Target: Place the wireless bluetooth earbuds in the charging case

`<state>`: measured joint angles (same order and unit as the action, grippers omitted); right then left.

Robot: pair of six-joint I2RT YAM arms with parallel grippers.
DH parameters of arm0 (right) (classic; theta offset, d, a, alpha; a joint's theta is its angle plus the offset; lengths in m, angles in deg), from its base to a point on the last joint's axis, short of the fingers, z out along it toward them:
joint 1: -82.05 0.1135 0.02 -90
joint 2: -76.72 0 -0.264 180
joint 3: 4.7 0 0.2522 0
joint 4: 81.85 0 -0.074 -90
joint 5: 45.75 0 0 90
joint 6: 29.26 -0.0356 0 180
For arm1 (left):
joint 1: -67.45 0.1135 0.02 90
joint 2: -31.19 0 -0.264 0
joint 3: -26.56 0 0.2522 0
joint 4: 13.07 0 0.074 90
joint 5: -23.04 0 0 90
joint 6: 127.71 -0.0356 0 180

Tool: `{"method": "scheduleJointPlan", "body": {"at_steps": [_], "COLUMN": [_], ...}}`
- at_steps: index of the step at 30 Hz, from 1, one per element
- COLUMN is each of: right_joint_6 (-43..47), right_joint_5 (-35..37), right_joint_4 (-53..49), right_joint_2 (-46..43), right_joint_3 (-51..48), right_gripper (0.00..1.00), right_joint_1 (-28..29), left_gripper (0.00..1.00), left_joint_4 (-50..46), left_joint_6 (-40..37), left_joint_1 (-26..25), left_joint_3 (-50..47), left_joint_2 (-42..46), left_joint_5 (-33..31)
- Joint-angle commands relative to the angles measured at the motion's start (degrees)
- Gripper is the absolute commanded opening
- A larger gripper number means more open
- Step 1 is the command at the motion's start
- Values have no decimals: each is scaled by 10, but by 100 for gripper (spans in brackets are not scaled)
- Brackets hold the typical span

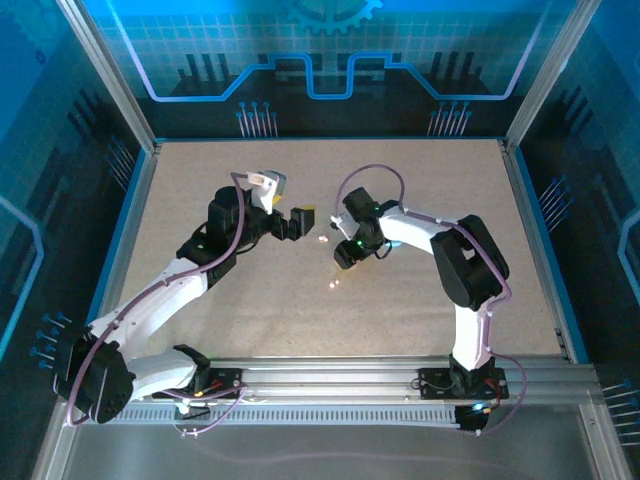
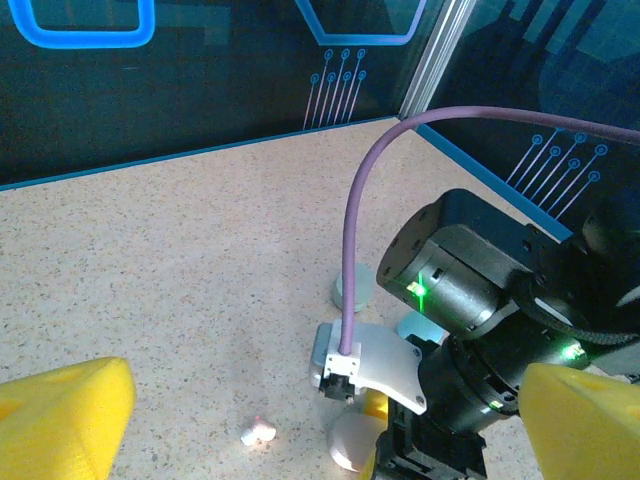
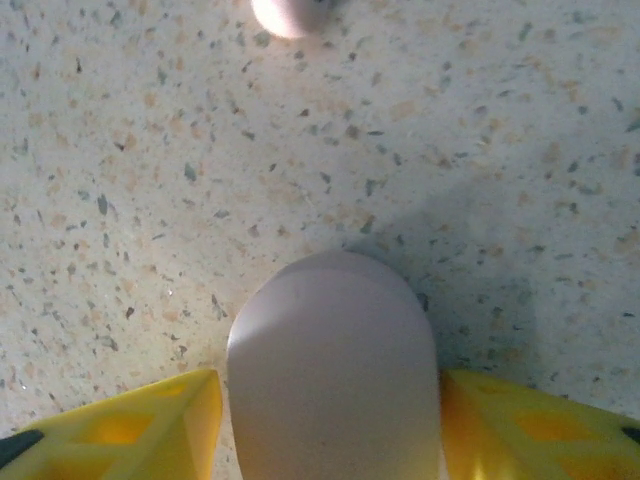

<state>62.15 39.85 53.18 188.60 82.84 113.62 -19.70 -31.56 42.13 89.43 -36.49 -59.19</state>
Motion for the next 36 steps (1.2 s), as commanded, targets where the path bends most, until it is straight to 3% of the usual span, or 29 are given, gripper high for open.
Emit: {"method": "scheduleJointPlan", "body": {"at_steps": [1,8,12,20,25,31,36], "right_joint_6": [25,33,30,47,105,144,144], "right_joint_5": [8,19,26,-6,-34,-45,-42], "right_joint_4": [19,27,51,184,243,315,312], "right_joint_2": [-15,-30,-77,-290,-399,-465,-461], "right_joint_3": [-11,-18,-42,-145,-190,-231,-227], "right_gripper": [55,37,33,28,28,28,28], "right_joint_1": [15,19,17,14,15,16,17], "left_gripper": [99,99,99,99,90,79,77], "left_joint_4": [9,-4,-3,-17,8,40,50], "left_joint_6": [12,38,57,104,121,158,161], "left_joint_1": [5,7,19,34,33,28,11], "left_joint_3": [17,26,29,83,107,129,139], "left_joint_2": [2,2,0,-54,-85,-124,-142], "left_joint_5": [8,-20,0,145,240,340,361]}}
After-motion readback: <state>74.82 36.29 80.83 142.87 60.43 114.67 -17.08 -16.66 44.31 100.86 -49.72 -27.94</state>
